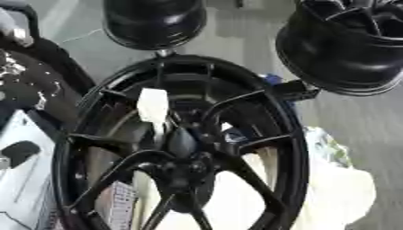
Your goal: Pull the pin out of the wheel hub.
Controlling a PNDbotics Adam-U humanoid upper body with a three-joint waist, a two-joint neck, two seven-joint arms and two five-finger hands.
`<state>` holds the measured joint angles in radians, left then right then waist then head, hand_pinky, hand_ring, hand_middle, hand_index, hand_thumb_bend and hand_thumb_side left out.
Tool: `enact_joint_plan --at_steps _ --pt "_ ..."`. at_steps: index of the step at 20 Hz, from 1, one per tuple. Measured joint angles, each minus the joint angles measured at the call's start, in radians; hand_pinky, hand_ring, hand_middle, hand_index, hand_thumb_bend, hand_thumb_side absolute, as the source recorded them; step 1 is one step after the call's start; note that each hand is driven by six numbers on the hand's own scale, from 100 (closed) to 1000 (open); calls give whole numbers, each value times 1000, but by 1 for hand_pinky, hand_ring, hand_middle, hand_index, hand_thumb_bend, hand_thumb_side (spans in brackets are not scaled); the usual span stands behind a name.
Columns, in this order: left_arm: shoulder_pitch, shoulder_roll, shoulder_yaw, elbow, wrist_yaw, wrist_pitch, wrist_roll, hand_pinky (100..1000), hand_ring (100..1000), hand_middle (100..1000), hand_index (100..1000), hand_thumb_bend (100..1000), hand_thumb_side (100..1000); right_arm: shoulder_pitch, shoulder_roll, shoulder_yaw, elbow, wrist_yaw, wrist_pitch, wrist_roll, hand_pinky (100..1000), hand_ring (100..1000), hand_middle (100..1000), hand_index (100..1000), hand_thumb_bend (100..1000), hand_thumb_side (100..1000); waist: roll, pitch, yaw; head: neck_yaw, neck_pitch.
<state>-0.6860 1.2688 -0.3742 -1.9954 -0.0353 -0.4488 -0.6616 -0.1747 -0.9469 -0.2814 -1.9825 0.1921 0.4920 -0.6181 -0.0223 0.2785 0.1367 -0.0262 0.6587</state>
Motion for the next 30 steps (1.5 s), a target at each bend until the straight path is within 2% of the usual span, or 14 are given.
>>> enact_joint_plan --at_steps 6,10,16,22,24,27,30 --pt "-53 -30 -27 0 6 36 -36 863 805 722 854 100 349 0 1 1 0 -2 1 1 818 699 714 823 137 152 -4 0 -4 1 10" --pt "-119 -62 -42 0 19 70 -58 867 807 724 862 100 355 5 4 2 0 -2 1 1 818 698 714 823 131 156 -6 -1 -3 1 18" --pt "-257 -141 -86 0 9 148 -107 873 825 745 885 100 377 8 10 1 0 -4 1 1 818 695 713 823 127 158 -7 -6 0 -1 27" --pt "-347 -235 -129 0 -46 240 -148 896 852 773 902 100 438 8 21 -2 0 -5 2 2 818 691 711 824 115 168 -8 -6 0 -1 27" --pt "-373 -267 -144 0 -63 295 -162 903 858 779 907 100 458 8 26 -3 0 -6 2 2 818 689 710 824 113 169 -10 -6 -2 -1 27" --pt "-423 -319 -166 0 -63 442 -180 907 860 779 907 100 512 8 28 -6 0 -9 2 2 818 687 709 824 109 173 -10 -6 -6 -1 27" --pt "-442 -352 -173 0 -62 541 -195 906 859 777 904 100 524 8 36 -9 0 -10 2 2 818 686 708 824 105 175 -11 -2 -8 0 27"
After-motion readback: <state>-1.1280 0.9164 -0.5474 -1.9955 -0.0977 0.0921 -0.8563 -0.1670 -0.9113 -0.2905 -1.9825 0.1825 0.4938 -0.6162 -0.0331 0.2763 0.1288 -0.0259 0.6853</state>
